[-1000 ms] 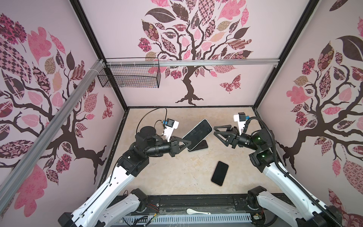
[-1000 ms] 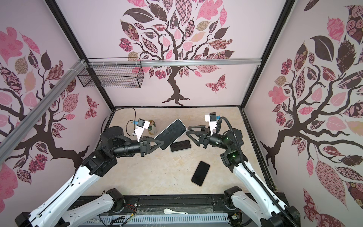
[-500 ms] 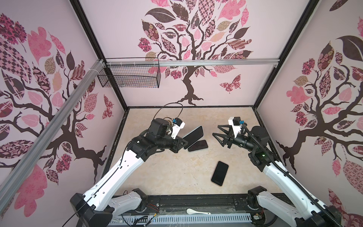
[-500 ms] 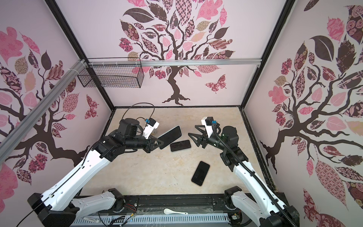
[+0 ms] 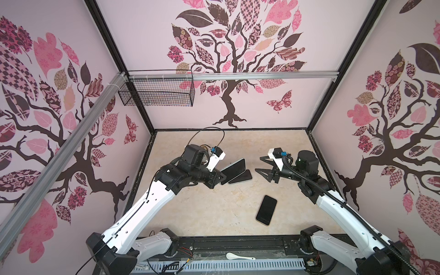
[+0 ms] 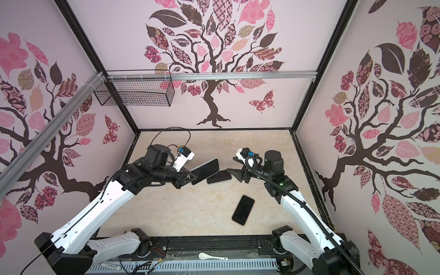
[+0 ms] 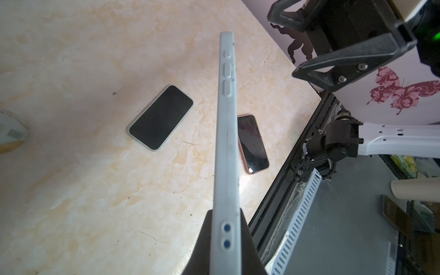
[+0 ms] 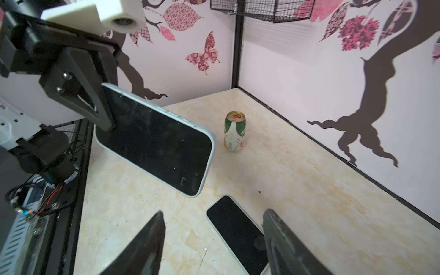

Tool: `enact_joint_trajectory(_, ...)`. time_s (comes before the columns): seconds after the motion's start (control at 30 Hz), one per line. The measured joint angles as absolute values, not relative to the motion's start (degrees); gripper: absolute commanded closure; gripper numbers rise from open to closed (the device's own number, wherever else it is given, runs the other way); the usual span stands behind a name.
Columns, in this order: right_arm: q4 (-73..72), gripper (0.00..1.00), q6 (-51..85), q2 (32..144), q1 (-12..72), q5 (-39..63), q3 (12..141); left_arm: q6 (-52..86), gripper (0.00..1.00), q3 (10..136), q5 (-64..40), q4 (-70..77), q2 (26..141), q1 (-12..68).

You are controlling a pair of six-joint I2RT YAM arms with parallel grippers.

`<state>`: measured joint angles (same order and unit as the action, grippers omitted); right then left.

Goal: Take the phone out of the phone case
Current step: Remove the phone case from the phone.

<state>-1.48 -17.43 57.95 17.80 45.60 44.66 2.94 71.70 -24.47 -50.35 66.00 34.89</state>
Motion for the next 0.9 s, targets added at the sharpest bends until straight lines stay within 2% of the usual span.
enact_joint_trajectory(0.2,-0.23,0.33,-22.20,59.72,17.80,54.13,45.52,-7.44,1.00,73.73,-28.36,-51.81,65.58,33.87)
enact_joint_trajectory(0.4,-3.09,0.36,-25.34,61.39,17.89,59.86,44.58,-17.28,1.00,77.32,-38.72,-53.23,66.17,25.65)
enact_joint_trajectory(0.57,-7.60,0.41,-28.69,60.55,21.69,54.83,42.44,-27.24,1.00,78.50,-43.79,-57.60,66.15,24.01)
enact_joint_trajectory(0.73,-7.88,0.37,-34.09,58.85,26.26,48.99,41.15,-35.90,1.00,80.07,-46.72,-64.12,66.59,24.03)
enact_joint_trajectory(0.9,-2.55,0.35,-38.48,58.26,26.17,49.47,42.83,-43.16,1.00,84.05,-48.36,-69.69,68.73,24.03)
